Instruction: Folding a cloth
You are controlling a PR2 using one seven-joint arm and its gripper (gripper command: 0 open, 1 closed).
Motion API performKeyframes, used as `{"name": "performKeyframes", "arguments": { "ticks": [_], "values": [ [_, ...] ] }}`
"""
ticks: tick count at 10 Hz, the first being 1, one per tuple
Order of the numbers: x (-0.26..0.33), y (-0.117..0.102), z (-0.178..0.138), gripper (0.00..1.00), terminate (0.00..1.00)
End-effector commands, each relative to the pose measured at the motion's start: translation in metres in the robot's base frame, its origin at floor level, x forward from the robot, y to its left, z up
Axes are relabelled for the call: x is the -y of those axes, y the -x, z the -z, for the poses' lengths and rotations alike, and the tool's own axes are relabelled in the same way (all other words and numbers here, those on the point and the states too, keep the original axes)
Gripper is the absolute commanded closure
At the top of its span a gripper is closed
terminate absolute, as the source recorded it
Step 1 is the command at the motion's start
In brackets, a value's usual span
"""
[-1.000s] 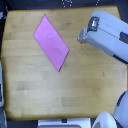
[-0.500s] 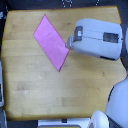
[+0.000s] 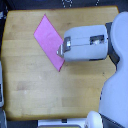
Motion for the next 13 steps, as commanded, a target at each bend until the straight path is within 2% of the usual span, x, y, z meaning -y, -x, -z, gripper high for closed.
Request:
{"name": "performKeyframes", "arguments": {
  "ticks": [1, 3, 10, 13],
  "values": [
    [-0.039, -0.011, 0.040, 0.00, 0.00],
    [-0.042, -0.015, 0.052, 0.00, 0.00],
    [-0.030, -0.008, 0.084, 0.00, 0.00],
    [-0.028, -0.014, 0.096, 0.00, 0.00]
  ]
}}
